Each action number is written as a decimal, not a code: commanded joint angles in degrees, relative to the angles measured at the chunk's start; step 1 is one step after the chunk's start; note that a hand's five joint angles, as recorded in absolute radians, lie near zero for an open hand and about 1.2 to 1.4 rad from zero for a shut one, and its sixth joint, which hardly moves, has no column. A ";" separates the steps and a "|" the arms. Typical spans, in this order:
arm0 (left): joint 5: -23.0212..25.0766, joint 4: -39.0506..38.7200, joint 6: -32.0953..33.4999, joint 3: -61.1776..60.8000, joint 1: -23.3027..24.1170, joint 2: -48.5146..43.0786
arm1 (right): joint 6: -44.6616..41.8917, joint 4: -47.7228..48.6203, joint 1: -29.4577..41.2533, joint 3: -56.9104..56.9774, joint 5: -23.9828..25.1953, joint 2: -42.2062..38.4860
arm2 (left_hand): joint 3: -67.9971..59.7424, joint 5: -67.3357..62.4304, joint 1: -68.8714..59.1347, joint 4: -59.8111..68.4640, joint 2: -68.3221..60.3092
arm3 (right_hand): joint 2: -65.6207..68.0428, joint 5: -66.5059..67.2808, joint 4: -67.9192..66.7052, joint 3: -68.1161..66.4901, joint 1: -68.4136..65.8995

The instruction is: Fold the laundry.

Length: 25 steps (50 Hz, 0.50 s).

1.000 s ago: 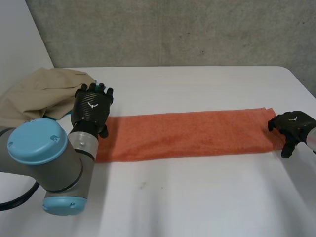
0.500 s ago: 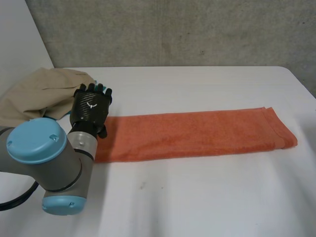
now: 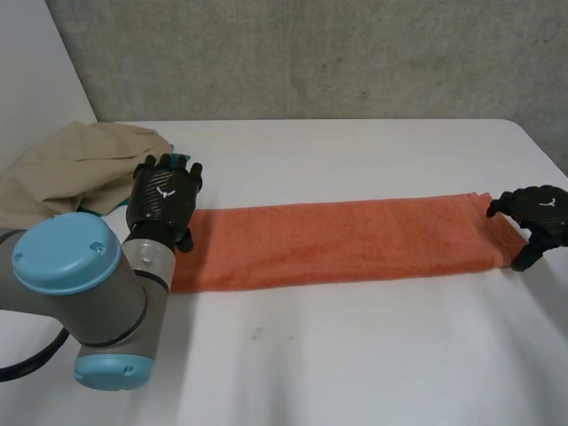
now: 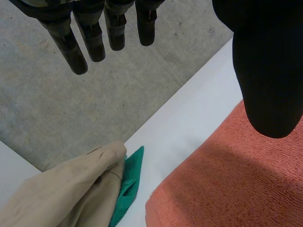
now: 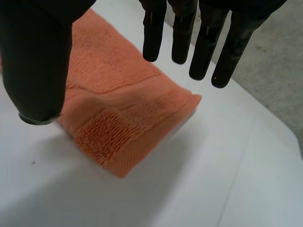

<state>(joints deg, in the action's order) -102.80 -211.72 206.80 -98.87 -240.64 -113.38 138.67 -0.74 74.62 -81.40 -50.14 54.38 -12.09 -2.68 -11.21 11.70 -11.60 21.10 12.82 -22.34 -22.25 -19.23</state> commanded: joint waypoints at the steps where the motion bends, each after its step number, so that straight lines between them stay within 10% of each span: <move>1: 0.15 -0.01 0.00 -0.44 0.00 0.00 | -2.35 0.13 1.05 1.86 -4.26 -3.66 | 2.09 2.68 1.21 -1.70 1.60 | 13.20 11.47 -11.95 -12.04 -15.06; 10: 0.24 -0.01 0.00 -0.36 -0.09 -0.09 | -4.02 0.39 1.58 2.82 -4.79 -5.60 | 2.09 2.68 1.21 -1.70 1.60 | 28.15 26.42 -26.90 -26.99 -30.02; 13: 0.24 -0.01 0.00 -0.44 -0.09 -0.18 | -4.02 0.57 1.67 3.26 -4.71 -6.04 | 2.09 2.68 1.21 -1.70 1.60 | 58.80 57.08 -57.55 -57.65 -60.67; 25: 0.06 -0.01 0.00 -0.44 0.00 0.09 | -3.85 2.15 -0.79 5.89 -8.21 -3.49 | 2.09 2.68 1.21 -1.70 1.60 | 58.90 57.18 -57.66 -57.75 -60.77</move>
<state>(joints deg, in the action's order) -102.63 -211.73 206.81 -99.32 -240.68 -113.49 135.10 0.79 75.93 -77.67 -55.60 49.42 -12.09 -2.68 -11.22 11.70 -11.61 67.31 56.13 -68.15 -67.66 -55.17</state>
